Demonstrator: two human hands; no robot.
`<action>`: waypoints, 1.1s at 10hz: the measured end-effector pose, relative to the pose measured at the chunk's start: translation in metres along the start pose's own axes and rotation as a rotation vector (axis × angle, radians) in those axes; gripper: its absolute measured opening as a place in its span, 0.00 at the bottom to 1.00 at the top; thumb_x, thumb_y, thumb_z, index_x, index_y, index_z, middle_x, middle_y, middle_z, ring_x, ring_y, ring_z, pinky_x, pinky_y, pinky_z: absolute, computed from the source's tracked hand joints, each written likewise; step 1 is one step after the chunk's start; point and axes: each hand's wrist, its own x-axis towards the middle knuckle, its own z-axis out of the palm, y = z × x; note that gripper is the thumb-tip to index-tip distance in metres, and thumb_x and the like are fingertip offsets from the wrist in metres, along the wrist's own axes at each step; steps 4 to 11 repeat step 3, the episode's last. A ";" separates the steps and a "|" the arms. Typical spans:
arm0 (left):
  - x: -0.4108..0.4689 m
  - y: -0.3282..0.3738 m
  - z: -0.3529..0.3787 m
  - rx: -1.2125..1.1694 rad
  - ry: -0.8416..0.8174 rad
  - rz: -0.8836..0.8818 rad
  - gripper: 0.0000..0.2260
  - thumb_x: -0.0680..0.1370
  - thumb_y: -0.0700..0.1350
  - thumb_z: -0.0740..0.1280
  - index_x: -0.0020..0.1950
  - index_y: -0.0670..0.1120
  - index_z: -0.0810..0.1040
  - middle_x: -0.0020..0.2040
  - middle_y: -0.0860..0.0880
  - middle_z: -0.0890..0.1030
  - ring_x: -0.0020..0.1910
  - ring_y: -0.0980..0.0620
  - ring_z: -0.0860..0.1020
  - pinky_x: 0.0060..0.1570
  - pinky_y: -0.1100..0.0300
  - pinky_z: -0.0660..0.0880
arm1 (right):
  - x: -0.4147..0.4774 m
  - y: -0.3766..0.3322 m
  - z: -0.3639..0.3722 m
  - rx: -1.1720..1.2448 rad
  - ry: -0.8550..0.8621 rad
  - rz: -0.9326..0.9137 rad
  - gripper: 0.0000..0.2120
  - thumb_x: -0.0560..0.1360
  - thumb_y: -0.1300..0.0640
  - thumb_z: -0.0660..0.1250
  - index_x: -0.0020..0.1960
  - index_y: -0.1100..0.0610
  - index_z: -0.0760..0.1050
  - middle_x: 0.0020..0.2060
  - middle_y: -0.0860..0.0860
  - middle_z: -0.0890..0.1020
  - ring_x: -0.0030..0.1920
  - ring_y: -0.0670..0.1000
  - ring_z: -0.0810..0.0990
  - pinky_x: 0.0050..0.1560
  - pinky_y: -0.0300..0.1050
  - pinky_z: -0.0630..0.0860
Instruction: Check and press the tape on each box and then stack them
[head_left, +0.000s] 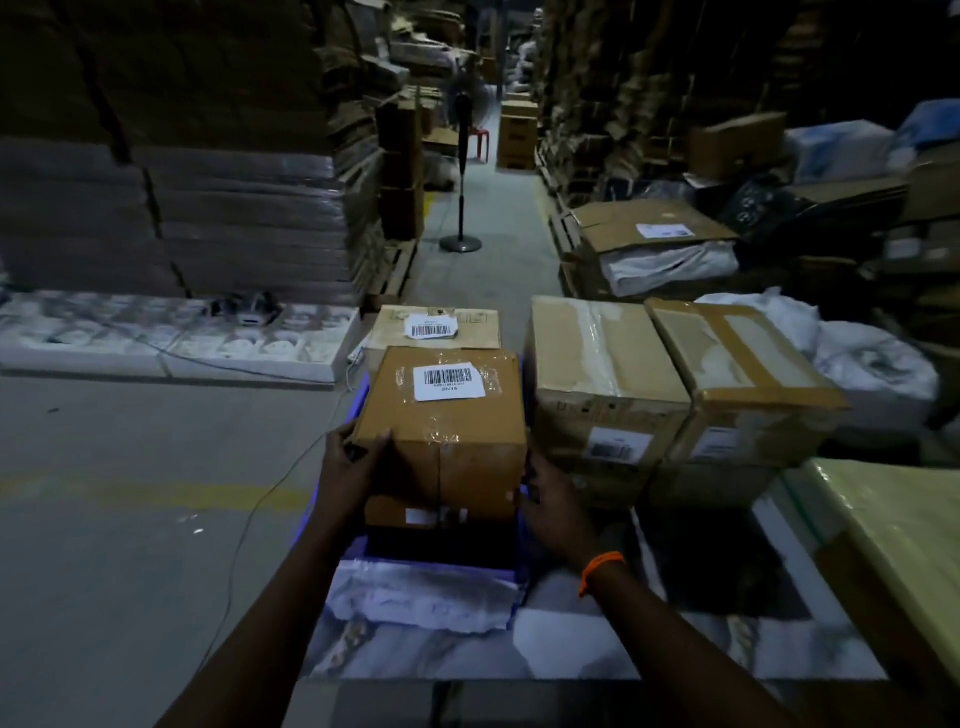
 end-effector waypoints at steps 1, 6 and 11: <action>-0.001 0.003 -0.006 0.093 -0.009 0.045 0.31 0.76 0.53 0.75 0.74 0.43 0.69 0.61 0.44 0.78 0.57 0.46 0.78 0.58 0.44 0.78 | -0.010 -0.023 -0.004 0.059 0.048 0.012 0.39 0.78 0.54 0.69 0.83 0.41 0.55 0.74 0.47 0.75 0.73 0.49 0.73 0.71 0.57 0.74; -0.001 0.012 -0.019 0.335 0.046 0.214 0.21 0.77 0.52 0.73 0.68 0.46 0.75 0.63 0.45 0.81 0.61 0.46 0.79 0.58 0.51 0.76 | -0.013 -0.092 -0.036 0.173 0.313 -0.146 0.32 0.79 0.65 0.66 0.76 0.40 0.66 0.74 0.49 0.73 0.73 0.48 0.73 0.66 0.39 0.76; -0.001 0.012 -0.019 0.335 0.046 0.214 0.21 0.77 0.52 0.73 0.68 0.46 0.75 0.63 0.45 0.81 0.61 0.46 0.79 0.58 0.51 0.76 | -0.013 -0.092 -0.036 0.173 0.313 -0.146 0.32 0.79 0.65 0.66 0.76 0.40 0.66 0.74 0.49 0.73 0.73 0.48 0.73 0.66 0.39 0.76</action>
